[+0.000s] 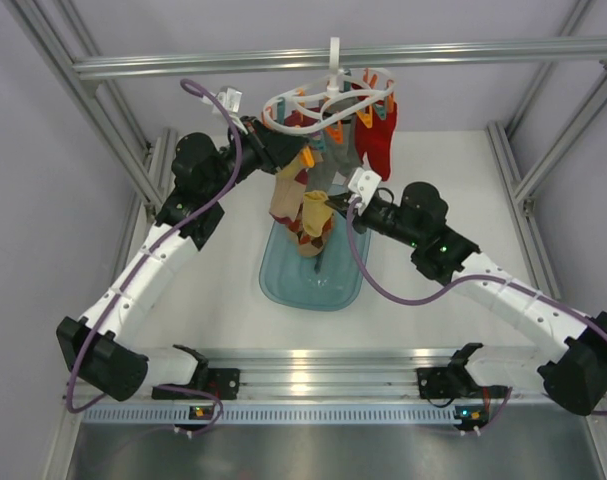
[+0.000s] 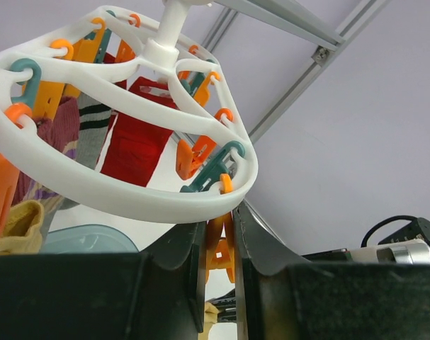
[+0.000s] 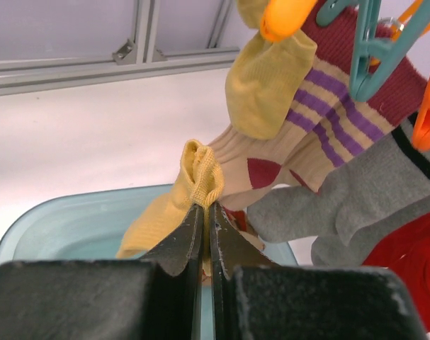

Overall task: Clip the socks to the hanger
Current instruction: Clamp the sock onto the hanger.

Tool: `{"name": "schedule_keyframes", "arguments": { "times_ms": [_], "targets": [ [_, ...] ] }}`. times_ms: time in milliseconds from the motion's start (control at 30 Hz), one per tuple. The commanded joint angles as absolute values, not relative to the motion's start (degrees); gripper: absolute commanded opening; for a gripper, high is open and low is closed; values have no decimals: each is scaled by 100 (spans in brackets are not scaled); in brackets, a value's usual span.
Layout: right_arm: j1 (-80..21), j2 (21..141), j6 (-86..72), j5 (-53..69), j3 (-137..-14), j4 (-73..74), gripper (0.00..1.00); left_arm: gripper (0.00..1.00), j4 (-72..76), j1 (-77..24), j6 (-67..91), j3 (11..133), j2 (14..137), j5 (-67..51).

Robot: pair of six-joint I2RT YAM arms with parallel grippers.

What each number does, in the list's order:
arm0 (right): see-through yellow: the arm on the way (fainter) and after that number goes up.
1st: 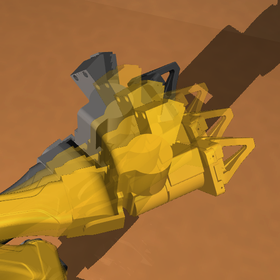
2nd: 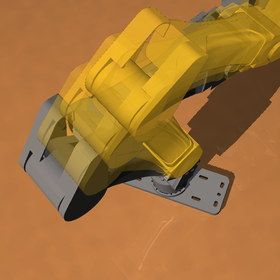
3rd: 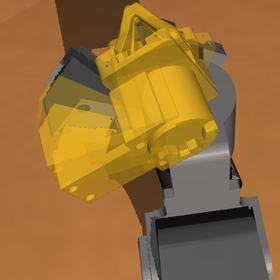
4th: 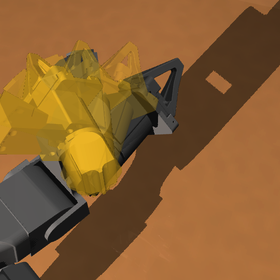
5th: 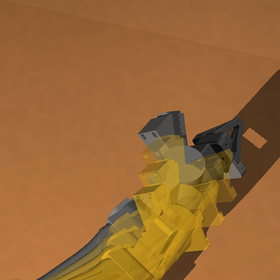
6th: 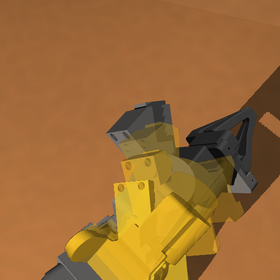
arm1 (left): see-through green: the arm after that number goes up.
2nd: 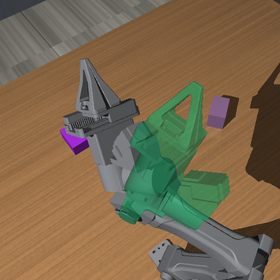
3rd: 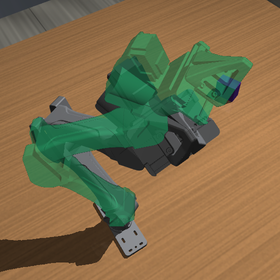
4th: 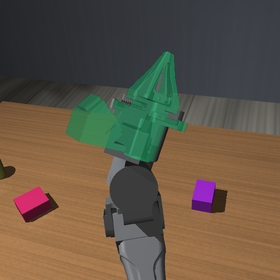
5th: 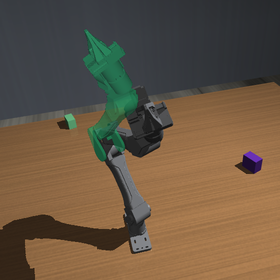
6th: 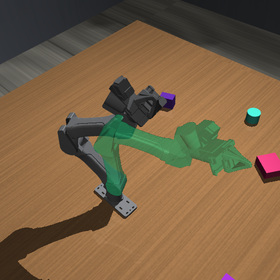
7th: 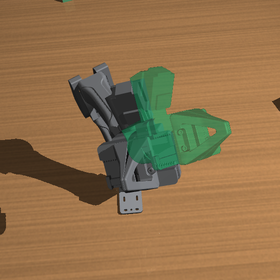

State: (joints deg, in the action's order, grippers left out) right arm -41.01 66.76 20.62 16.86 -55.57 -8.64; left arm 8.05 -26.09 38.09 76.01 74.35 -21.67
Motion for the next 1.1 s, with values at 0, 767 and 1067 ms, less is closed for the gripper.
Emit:
{"name": "schedule_keyframes", "arguments": {
  "times_ms": [0, 767, 1067],
  "targets": [
    [-4069, 6723, 2153, 2056, -6037, -1301, 0, 0, 747, -2646, 3981, 7471, 7550, -2786],
    [-3947, 7128, 2206, 2390, -6662, -1714, 0, 0, 870, -2566, 4096, 7383, 7638, -3340],
    [-3815, 7198, 2153, 2443, -6785, -1819, 0, 0, 888, -2549, 4157, 7374, 7664, -3454]
  ]
}}
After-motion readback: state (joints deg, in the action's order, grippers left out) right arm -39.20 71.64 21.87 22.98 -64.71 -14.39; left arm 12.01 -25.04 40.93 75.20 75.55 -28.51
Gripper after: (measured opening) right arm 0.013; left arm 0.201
